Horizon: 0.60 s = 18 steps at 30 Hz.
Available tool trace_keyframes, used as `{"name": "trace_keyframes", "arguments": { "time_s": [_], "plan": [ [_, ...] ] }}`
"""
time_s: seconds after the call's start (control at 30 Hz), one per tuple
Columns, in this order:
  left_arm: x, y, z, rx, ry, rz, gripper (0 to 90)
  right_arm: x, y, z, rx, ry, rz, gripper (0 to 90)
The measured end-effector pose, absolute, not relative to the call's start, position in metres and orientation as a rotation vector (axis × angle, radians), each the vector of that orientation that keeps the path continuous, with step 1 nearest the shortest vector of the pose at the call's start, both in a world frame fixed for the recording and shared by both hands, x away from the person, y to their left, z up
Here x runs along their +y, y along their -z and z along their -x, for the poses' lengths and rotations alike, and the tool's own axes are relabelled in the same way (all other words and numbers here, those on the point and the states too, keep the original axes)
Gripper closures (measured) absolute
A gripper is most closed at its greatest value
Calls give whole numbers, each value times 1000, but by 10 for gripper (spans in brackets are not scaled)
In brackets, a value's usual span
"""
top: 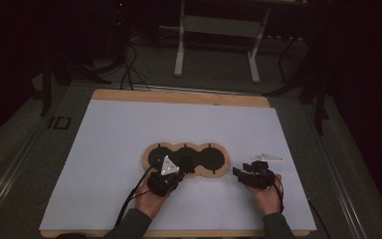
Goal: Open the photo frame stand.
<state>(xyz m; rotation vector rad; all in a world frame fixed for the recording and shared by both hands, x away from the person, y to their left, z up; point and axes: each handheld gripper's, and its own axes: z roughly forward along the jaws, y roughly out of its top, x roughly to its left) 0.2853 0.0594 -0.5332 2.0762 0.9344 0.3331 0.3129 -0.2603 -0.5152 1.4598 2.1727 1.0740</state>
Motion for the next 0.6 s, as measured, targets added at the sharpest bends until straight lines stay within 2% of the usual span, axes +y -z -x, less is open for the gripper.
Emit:
{"name": "trace_keyframes", "arguments": {
  "time_s": [0.6],
  "plan": [
    [60, 511, -294, 934, -379, -2037, 893, -262, 516, -313, 2166, -1075, -1464, 486]
  ]
}}
